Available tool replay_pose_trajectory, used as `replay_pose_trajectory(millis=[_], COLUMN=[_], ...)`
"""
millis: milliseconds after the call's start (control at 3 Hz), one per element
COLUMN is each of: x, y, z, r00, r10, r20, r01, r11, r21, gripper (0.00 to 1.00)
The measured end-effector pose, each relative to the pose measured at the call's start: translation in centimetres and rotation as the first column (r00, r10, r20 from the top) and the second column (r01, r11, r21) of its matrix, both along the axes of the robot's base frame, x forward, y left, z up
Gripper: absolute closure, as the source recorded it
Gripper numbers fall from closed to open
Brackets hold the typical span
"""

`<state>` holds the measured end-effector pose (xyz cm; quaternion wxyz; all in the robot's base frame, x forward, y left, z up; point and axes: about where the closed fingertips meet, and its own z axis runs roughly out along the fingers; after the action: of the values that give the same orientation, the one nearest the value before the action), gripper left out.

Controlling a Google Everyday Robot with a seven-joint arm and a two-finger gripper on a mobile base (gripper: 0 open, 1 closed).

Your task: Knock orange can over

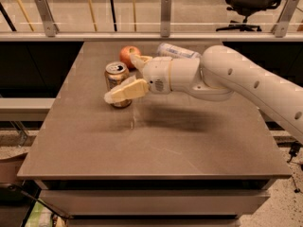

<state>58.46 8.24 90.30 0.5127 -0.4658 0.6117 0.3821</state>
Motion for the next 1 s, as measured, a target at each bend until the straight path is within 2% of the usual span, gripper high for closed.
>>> replay_pose_trajectory(millis=[667,1000], x=[0.2,0.3], y=[1.4,1.5], z=[-1.8,-2.5], r00=[0.9999,0.9995], r10=[-0.014,-0.029], r20=[-0.005,-0.013], r01=[0.015,0.030], r11=[0.998,0.996], r21=[0.054,0.082], gripper=[0.00,0.17])
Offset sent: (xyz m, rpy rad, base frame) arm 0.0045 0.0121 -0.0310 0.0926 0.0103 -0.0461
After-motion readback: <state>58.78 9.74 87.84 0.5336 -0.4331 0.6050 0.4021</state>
